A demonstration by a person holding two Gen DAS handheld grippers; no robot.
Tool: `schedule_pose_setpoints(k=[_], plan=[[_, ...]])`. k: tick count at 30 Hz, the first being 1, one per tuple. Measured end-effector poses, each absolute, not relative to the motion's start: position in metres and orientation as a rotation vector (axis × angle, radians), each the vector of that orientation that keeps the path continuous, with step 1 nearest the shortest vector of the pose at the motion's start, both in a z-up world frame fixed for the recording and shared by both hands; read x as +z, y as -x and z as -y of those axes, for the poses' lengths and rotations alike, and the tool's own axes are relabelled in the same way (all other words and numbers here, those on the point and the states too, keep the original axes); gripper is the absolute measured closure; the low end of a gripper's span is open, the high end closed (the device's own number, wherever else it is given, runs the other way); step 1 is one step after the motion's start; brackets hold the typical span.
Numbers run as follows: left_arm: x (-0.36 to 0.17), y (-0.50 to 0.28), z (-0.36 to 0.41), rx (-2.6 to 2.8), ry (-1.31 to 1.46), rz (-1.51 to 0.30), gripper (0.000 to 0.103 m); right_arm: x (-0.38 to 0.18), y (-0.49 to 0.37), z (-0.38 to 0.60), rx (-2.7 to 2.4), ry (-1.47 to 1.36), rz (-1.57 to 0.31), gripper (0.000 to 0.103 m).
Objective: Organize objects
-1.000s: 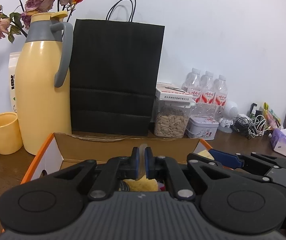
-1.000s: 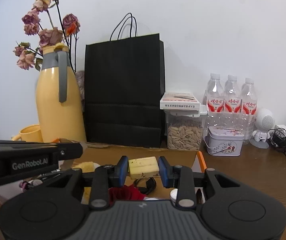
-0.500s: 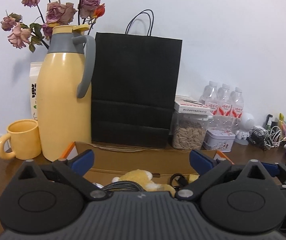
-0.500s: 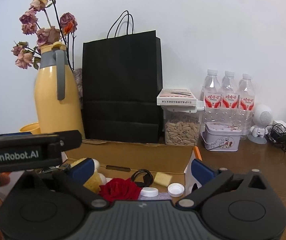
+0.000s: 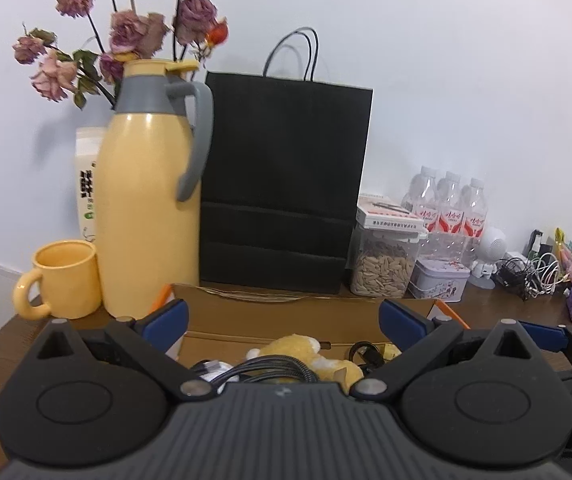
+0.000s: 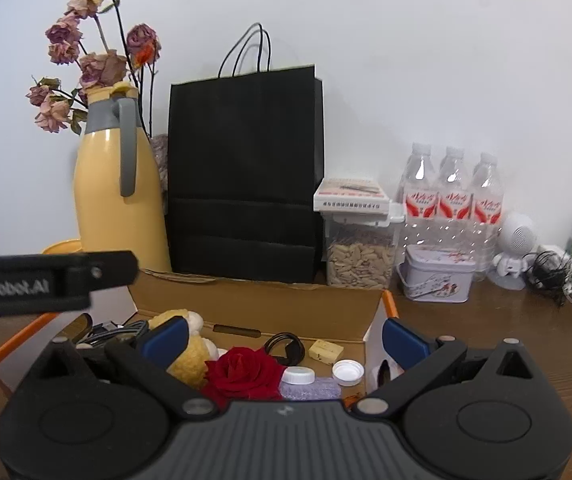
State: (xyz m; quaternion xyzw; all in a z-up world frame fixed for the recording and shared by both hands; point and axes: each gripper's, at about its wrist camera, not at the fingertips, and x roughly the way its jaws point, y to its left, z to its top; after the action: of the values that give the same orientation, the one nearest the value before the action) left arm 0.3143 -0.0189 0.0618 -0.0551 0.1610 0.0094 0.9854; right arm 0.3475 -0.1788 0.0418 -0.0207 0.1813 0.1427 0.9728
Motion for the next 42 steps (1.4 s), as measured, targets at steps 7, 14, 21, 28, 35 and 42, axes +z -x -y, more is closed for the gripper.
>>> schedule_pose_setpoints(k=[7, 14, 21, 28, 35, 42], plan=[[0.070, -0.262, 0.004, 0.042, 0.090, -0.342, 0.000, 0.056, -0.300, 0.179, 0.281, 0.055, -0.356, 0.000], [0.066, -0.204, -0.009, 0.048, 0.060, -0.404, 0.000, 0.062, -0.242, 0.181, 0.289, 0.027, -0.374, 0.000], [0.056, -0.160, -0.016, 0.050, 0.054, -0.467, 0.000, 0.059, -0.198, 0.187, 0.276, 0.003, -0.422, 0.000], [0.048, -0.134, -0.016, 0.047, 0.052, -0.497, 0.000, 0.053, -0.170, 0.188, 0.266, 0.014, -0.464, 0.000], [0.044, -0.127, -0.014, 0.050, 0.050, -0.519, 0.000, 0.048, -0.159, 0.192, 0.256, 0.019, -0.485, 0.000], [0.043, -0.128, -0.012, 0.051, 0.049, -0.524, 0.000, 0.049, -0.159, 0.194, 0.255, 0.018, -0.486, 0.000]])
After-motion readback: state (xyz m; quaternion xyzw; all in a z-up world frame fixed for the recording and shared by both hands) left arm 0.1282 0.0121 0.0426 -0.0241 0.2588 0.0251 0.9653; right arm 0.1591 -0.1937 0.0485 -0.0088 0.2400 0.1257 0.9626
